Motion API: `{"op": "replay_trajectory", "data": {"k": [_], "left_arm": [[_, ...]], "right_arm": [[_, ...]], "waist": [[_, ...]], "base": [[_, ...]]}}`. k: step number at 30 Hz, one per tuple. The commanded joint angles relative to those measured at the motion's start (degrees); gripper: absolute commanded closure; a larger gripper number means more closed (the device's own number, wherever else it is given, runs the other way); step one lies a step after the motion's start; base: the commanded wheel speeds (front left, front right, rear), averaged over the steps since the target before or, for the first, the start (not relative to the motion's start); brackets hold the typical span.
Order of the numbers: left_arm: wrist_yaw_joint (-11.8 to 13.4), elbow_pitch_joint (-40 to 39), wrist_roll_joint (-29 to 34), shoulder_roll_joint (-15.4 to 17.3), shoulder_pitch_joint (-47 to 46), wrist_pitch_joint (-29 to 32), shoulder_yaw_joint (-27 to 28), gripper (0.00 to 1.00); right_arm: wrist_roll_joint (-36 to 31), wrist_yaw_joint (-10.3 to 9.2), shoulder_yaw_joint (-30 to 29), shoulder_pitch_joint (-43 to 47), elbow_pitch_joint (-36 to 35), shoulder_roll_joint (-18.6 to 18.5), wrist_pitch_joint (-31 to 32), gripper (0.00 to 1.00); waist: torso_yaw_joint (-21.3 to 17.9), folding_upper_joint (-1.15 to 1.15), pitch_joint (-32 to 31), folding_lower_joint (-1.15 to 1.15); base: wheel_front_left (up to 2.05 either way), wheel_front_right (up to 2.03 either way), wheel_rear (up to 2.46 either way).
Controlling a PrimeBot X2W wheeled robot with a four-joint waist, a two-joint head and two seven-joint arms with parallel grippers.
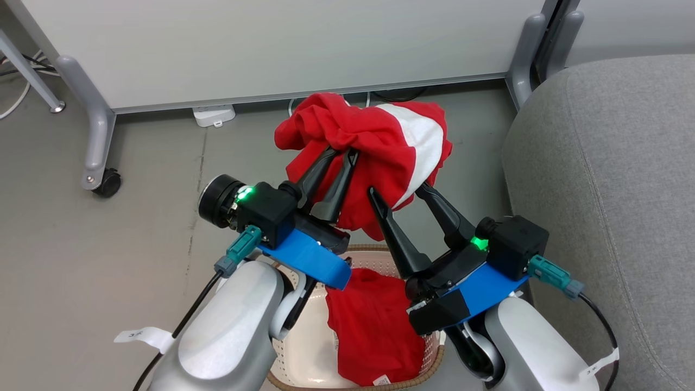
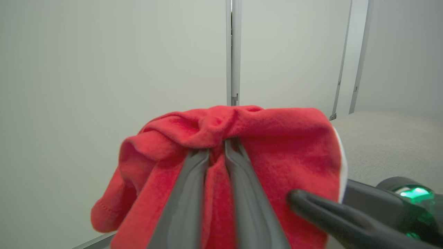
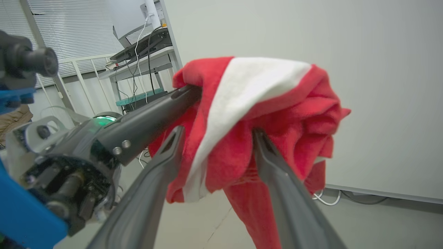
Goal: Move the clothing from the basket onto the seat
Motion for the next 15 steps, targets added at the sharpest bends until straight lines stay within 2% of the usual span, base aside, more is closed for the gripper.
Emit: {"op": "replay_trajectory", "data": {"k": [1, 6, 7, 8, 9, 15], "left_arm": [[-0.19, -0.13, 0.4, -0.24, -0.77, -0.17, -0.08, 1.0], [-0.6, 0.07, 0.76, -0.99, -0.7, -0.17, -0.79, 1.0], [-0.68, 0.09, 0.84, -1.12, -0.7, -0.17, -0.91, 1.0], [-0.68, 0.12, 0.9, -1.23, -0.69, -0.17, -1.0, 1.0], [-0.72, 0.15, 0.95, -1.34, -0.66, -0.17, -1.07, 1.0], [-0.94, 0.42, 0.95, -1.62, -0.28, -0.17, -1.03, 1.0]], "right_arm": [[0.58, 0.03, 0.13, -0.92, 0.52, -0.18, -0.2, 0.0], [3.27, 0.03, -0.26, -2.01, 2.64, -0.19, -0.2, 0.0], [3.62, 0.03, -0.27, -2.13, 2.81, -0.19, -0.2, 0.56], [3.94, 0.03, -0.24, -2.22, 2.92, -0.19, -0.2, 0.92], [4.22, 0.03, -0.16, -2.3, 2.9, -0.19, -0.2, 1.0], [4.67, 0.03, 0.18, -2.12, 3.42, -0.19, -0.2, 1.0]], "waist": [[0.13, 0.0, 0.07, 0.0], [0.57, 0.0, 0.13, 0.0], [0.62, 0.0, 0.12, 0.0], [0.66, 0.0, 0.09, 0.0], [0.7, 0.0, 0.06, 0.0], [0.64, 0.0, -0.18, 0.0]], "base": [[0.0, 0.0, 0.0], [0.0, 0.0, 0.0], [0.0, 0.0, 0.0], [0.0, 0.0, 0.0], [0.0, 0.0, 0.0], [0.0, 0.0, 0.0]]}}
